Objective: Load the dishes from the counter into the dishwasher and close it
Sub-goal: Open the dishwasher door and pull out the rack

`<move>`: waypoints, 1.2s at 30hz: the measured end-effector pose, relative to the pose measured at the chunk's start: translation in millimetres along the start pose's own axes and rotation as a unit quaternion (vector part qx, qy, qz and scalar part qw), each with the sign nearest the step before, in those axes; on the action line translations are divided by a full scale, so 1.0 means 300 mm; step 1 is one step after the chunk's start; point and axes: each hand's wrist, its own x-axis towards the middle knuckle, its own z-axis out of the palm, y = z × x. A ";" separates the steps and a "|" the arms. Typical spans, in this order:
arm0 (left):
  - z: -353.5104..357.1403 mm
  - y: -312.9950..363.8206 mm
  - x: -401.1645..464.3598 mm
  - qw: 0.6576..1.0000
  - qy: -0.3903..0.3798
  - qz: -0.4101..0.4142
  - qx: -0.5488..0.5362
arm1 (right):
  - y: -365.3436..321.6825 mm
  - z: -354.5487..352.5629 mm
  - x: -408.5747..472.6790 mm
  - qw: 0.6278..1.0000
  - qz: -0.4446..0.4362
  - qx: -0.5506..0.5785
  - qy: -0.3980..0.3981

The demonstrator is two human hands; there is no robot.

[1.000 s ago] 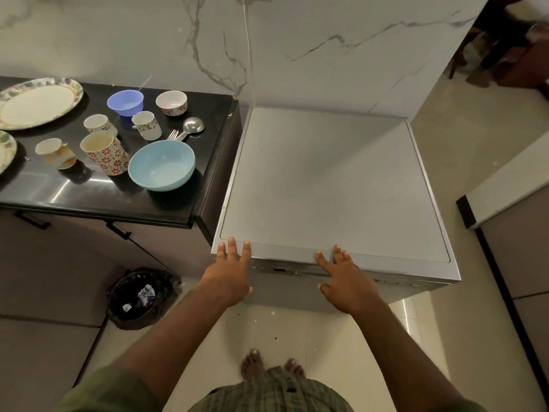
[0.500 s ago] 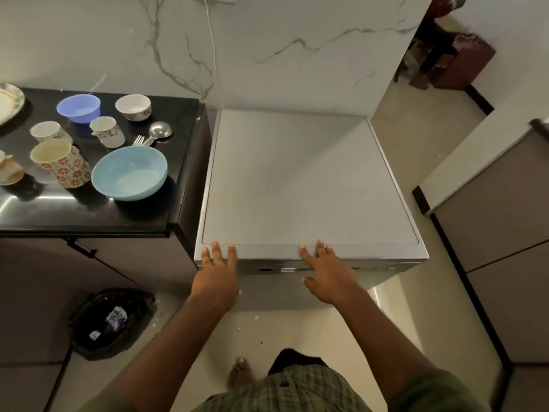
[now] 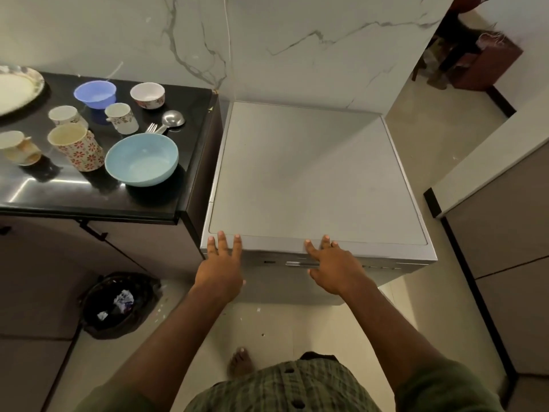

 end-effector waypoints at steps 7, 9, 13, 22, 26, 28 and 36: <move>-0.006 0.025 -0.004 0.998 -0.001 -0.034 -0.051 | 0.033 0.008 -0.016 0.999 -0.037 0.001 0.009; -0.011 0.067 -0.015 0.996 0.002 -0.051 -0.068 | 0.088 0.010 -0.026 0.998 -0.051 0.014 0.014; -0.026 0.179 -0.023 0.991 0.038 -0.042 -0.118 | 0.204 -0.009 -0.037 0.997 -0.055 0.043 0.028; 0.053 0.387 0.021 0.879 0.051 -0.129 -0.457 | 0.231 -0.007 -0.035 0.995 -0.094 0.018 0.019; 0.085 0.467 0.076 0.680 -0.004 -0.203 -0.705 | 0.240 -0.007 -0.030 0.994 -0.107 0.008 0.010; 0.088 0.501 0.096 0.553 -0.050 -0.238 -0.797 | 0.246 -0.011 -0.028 0.994 -0.111 0.008 0.004; 0.139 0.561 0.110 0.493 -0.076 -0.211 -0.841 | 0.262 -0.025 -0.027 0.994 -0.111 -0.007 0.001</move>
